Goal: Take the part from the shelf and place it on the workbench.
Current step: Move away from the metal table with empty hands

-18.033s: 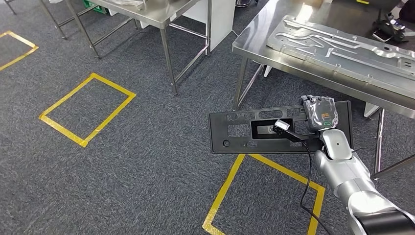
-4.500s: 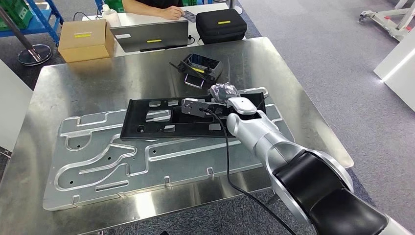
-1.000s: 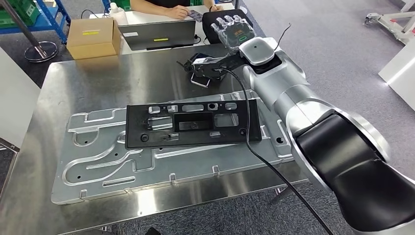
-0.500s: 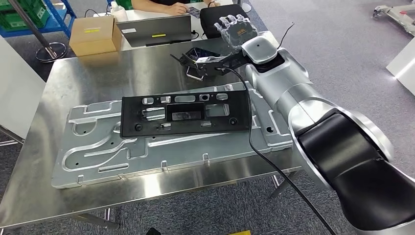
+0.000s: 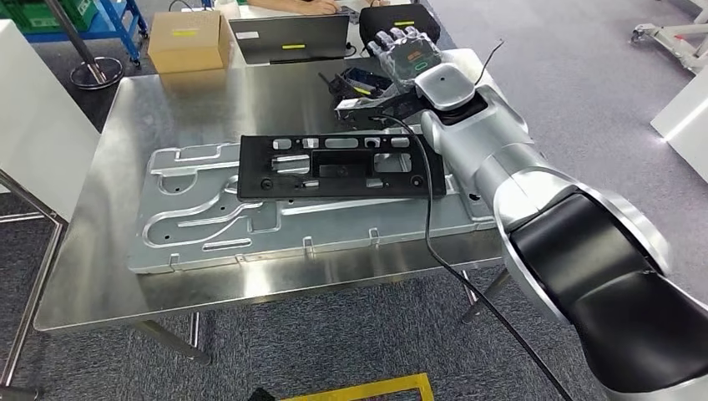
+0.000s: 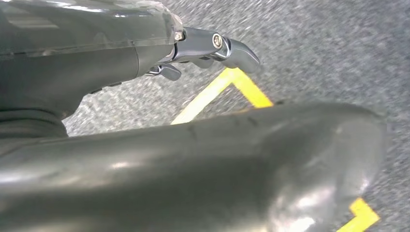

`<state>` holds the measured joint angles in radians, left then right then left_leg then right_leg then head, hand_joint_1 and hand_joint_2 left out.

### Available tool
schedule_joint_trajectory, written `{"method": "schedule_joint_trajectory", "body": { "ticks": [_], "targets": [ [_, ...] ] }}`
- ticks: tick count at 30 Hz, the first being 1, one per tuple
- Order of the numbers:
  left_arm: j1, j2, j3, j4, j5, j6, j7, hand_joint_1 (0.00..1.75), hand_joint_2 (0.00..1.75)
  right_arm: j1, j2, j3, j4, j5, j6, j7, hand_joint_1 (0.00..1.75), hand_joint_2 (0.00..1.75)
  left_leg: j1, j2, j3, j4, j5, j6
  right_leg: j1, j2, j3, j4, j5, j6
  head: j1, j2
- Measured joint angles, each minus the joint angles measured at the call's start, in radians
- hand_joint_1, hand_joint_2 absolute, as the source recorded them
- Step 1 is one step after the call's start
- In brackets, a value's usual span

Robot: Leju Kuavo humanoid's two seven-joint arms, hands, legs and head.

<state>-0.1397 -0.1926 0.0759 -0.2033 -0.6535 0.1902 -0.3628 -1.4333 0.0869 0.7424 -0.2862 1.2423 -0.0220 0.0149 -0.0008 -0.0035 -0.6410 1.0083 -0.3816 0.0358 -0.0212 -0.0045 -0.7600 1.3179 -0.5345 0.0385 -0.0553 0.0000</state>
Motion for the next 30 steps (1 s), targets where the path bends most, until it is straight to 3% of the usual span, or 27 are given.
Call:
{"method": "schedule_joint_trajectory", "body": {
  "ticks": [1,2,3,5,6,8,9,10,11,13,14,15,16,18,20,21,23,24,25,26,28,29,30],
  "targets": [
    [0.0,0.0,0.0,0.0,0.0,0.0,0.0,0.0,0.0,0.001,-0.001,0.0,0.0,0.0,0.0,-0.001,0.0,0.0,-0.003,-0.001,-0.017,0.001,0.013,0.0,0.002,0.0,0.027,-0.015,0.023,-0.005,0.0,0.0],
    [0.0,0.0,0.0,0.0,0.0,-0.001,0.0,0.0,0.0,0.002,-0.001,0.0,0.0,0.0,0.0,-0.001,0.0,0.0,-0.005,-0.002,-0.033,0.001,0.026,-0.001,0.006,0.001,0.072,-0.062,0.046,-0.012,0.0,0.0],
    [-0.001,-0.001,0.0,0.0,-0.001,-0.002,0.0,0.0,0.0,0.002,-0.001,0.0,-0.001,0.0,-0.001,-0.002,0.0,0.0,-0.007,-0.004,-0.046,0.002,0.038,-0.003,0.011,0.003,0.129,-0.132,0.049,-0.023,0.0,0.0],
    [-0.002,-0.003,0.0,0.0,-0.002,-0.003,-0.001,0.0,0.0,0.001,0.0,0.0,-0.006,0.0,-0.004,-0.003,0.0,0.0,-0.009,-0.005,-0.062,0.002,0.059,-0.01,0.021,0.003,0.218,-0.255,0.031,-0.037,0.0,0.0],
    [-0.003,-0.004,0.0,0.0,-0.003,-0.003,-0.002,0.0,0.0,0.001,0.0,0.0,-0.008,0.0,-0.008,-0.004,0.0,0.0,-0.007,-0.004,-0.064,-0.001,0.07,-0.016,0.025,0.003,0.236,-0.287,0.02,-0.041,0.0,0.0],
    [-0.003,-0.006,0.0,0.0,-0.005,-0.005,-0.002,0.0,0.0,0.005,-0.001,0.0,-0.009,-0.001,-0.017,-0.007,0.0,0.0,-0.004,-0.005,-0.067,-0.011,0.089,-0.027,0.026,0.0,0.23,-0.304,0.038,-0.049,0.0,0.0],
    [-0.002,-0.006,0.0,0.0,-0.006,-0.006,-0.002,0.0,0.0,0.009,-0.001,0.0,-0.009,-0.002,-0.023,-0.01,0.0,0.0,-0.003,-0.005,-0.072,-0.009,0.082,-0.033,0.023,-0.003,0.224,-0.311,0.052,-0.056,0.0,0.0],
    [-0.001,-0.007,0.0,0.0,-0.007,-0.007,-0.001,0.0,0.0,0.014,0.001,0.0,-0.009,-0.004,-0.027,-0.013,0.0,0.0,-0.003,-0.005,-0.083,0.011,0.053,-0.038,0.018,-0.006,0.214,-0.316,0.068,-0.061,0.0,0.0],
    [-0.001,-0.007,0.0,0.0,-0.008,-0.007,0.0,0.0,0.0,0.019,0.003,0.0,-0.009,-0.007,-0.031,-0.016,0.0,0.0,-0.001,-0.005,-0.098,0.051,0.006,-0.044,0.014,-0.01,0.2,-0.321,0.084,-0.065,0.0,0.0],
    [0.0,-0.006,0.0,0.0,-0.01,-0.007,0.002,0.0,0.0,0.031,0.007,0.0,-0.009,-0.013,-0.035,-0.02,0.0,0.0,0.005,-0.003,-0.129,0.184,-0.102,-0.055,0.012,-0.011,0.166,-0.321,0.113,-0.066,0.0,0.0],
    [0.0,-0.006,0.0,0.0,-0.012,-0.007,0.002,0.0,0.0,0.04,0.009,0.0,-0.009,-0.018,-0.036,-0.022,0.0,0.0,0.009,-0.003,-0.137,0.249,-0.127,-0.06,0.012,-0.011,0.148,-0.321,0.127,-0.065,0.0,0.0],
    [0.0,-0.006,0.0,0.0,-0.012,-0.006,0.003,0.0,0.0,0.052,0.01,0.0,-0.009,-0.022,-0.038,-0.025,0.0,0.0,0.012,-0.003,-0.132,0.294,-0.127,-0.065,0.011,-0.012,0.13,-0.32,0.14,-0.062,0.0,0.0],
    [0.0,-0.006,0.0,0.0,-0.013,-0.004,0.003,0.0,0.0,0.065,0.012,0.0,-0.009,-0.025,-0.042,-0.028,0.0,0.0,0.015,-0.002,-0.113,0.307,-0.106,-0.069,0.01,-0.012,0.113,-0.318,0.153,-0.059,0.0,0.0],
    [-0.001,-0.006,0.0,0.0,-0.014,0.001,0.004,0.0,0.0,0.087,0.013,0.0,-0.009,-0.029,-0.057,-0.03,0.0,0.0,0.02,-0.001,-0.022,0.227,-0.067,-0.074,0.007,-0.013,0.084,-0.313,0.176,-0.049,-0.001,0.0],
    [-0.002,-0.006,0.0,0.0,-0.015,0.003,0.004,0.0,0.0,0.099,0.014,0.0,-0.012,-0.031,-0.073,-0.031,0.0,0.0,0.018,-0.001,0.087,0.079,-0.096,-0.069,0.007,-0.014,0.064,-0.306,0.195,-0.037,0.0,0.0],
    [-0.003,-0.006,0.0,0.0,-0.017,0.004,0.004,0.0,0.0,0.103,0.014,0.0,-0.013,-0.034,-0.08,-0.032,0.0,0.0,0.015,-0.002,0.118,0.031,-0.115,-0.062,0.007,-0.014,0.06,-0.305,0.204,-0.031,0.0,0.0],
    [-0.002,-0.006,0.0,0.0,-0.022,0.005,0.006,0.0,0.0,0.118,0.014,-0.001,-0.014,-0.043,-0.103,-0.04,0.0,0.0,0.011,-0.005,0.124,0.005,-0.117,-0.04,0.007,-0.015,0.059,-0.31,0.221,-0.017,0.0,0.0],
    [-0.001,-0.006,0.0,0.0,-0.025,0.006,0.009,0.0,0.0,0.132,0.012,-0.002,-0.014,-0.047,-0.124,-0.048,0.0,0.0,0.011,-0.004,0.121,0.002,-0.107,-0.032,0.005,-0.013,0.057,-0.308,0.217,-0.011,0.0,0.0],
    [-0.002,-0.006,0.0,0.0,-0.028,0.006,0.013,0.0,0.0,0.149,0.01,-0.002,-0.014,-0.051,-0.149,-0.059,0.0,0.0,0.011,-0.002,0.114,0.0,-0.095,-0.022,0.003,-0.01,0.049,-0.293,0.193,-0.006,0.0,0.0],
    [-0.002,-0.006,0.0,0.0,-0.03,0.008,0.016,0.0,0.0,0.17,0.009,-0.003,-0.014,-0.053,-0.177,-0.068,0.0,0.0,0.013,-0.001,0.104,-0.002,-0.081,-0.014,0.002,-0.008,0.037,-0.258,0.152,-0.001,0.0,0.0],
    [-0.004,-0.007,0.0,0.0,-0.032,0.01,0.019,0.0,0.0,0.221,0.007,-0.002,-0.014,-0.055,-0.225,-0.08,0.0,0.0,0.011,-0.001,0.074,-0.002,-0.056,-0.005,0.001,-0.004,0.002,-0.134,0.048,0.003,0.0,0.0],
    [-0.003,-0.007,0.0,0.0,-0.032,0.01,0.019,0.0,0.0,0.247,0.007,-0.002,-0.014,-0.056,-0.239,-0.081,0.0,0.0,0.009,-0.001,0.058,-0.001,-0.044,-0.003,0.001,-0.003,-0.01,-0.071,0.018,0.004,0.0,0.0],
    [-0.002,-0.007,0.0,0.0,-0.032,0.011,0.019,0.0,0.0,0.274,0.008,-0.002,-0.014,-0.059,-0.248,-0.082,0.0,0.0,0.006,-0.002,0.042,0.0,-0.032,-0.002,0.001,-0.002,-0.012,-0.027,0.01,0.003,0.0,0.0]
  ]
}}
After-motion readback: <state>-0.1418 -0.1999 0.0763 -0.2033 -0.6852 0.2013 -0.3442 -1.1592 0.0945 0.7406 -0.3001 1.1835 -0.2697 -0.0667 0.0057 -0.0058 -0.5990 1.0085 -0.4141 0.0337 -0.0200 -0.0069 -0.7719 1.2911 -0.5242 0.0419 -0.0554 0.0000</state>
